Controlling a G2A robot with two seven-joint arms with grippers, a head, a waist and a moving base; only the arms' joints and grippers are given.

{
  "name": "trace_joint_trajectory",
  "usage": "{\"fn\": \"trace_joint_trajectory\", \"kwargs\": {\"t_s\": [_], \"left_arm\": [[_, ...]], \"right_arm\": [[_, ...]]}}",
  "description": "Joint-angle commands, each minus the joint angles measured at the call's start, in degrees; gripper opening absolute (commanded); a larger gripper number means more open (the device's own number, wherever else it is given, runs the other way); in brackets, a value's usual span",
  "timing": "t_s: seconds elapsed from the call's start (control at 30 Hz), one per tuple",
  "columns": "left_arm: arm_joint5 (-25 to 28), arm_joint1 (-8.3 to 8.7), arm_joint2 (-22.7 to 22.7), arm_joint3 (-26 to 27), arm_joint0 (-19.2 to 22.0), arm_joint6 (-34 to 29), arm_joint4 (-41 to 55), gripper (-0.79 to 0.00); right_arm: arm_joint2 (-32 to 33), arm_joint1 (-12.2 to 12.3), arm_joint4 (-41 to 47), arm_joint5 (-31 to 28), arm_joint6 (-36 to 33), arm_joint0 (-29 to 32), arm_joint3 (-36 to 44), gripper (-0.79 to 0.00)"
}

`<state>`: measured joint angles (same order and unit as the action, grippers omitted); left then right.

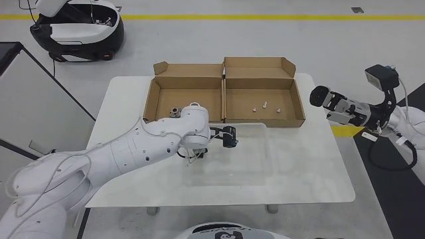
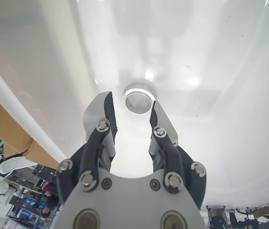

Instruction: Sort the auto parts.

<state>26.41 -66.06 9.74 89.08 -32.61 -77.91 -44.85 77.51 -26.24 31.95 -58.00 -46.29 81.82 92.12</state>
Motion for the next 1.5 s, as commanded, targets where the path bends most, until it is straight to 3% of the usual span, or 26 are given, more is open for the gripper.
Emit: {"fn": "trace_joint_trajectory", "kwargs": {"t_s": [0.0, 0.13, 0.67, 0.97, 1.47], "left_arm": [[0.1, -0.36, 0.0, -0.6, -0.3, 0.1, -0.3, -0.456], [0.1, -1.12, 0.0, -1.9, -0.5, 0.1, -1.3, -0.493], [1.4, -3.31, 0.0, -3.8, -1.8, 1.4, -3.0, -0.486], [1.8, -3.38, 0.0, -2.6, -0.9, 1.8, 2.0, -0.468], [1.4, -3.28, 0.0, -5.0, -0.3, 1.4, 2.9, -0.486]], "right_arm": [[0.0, 0.0, 0.0, 0.0, 0.0, 0.0, 0.0, 0.0], [0.0, 0.0, 0.0, 0.0, 0.0, 0.0, 0.0, 0.0], [0.0, 0.0, 0.0, 0.0, 0.0, 0.0, 0.0, 0.0], [0.0, 0.0, 0.0, 0.0, 0.0, 0.0, 0.0, 0.0], [0.0, 0.0, 0.0, 0.0, 0.0, 0.0, 0.0, 0.0]]}}
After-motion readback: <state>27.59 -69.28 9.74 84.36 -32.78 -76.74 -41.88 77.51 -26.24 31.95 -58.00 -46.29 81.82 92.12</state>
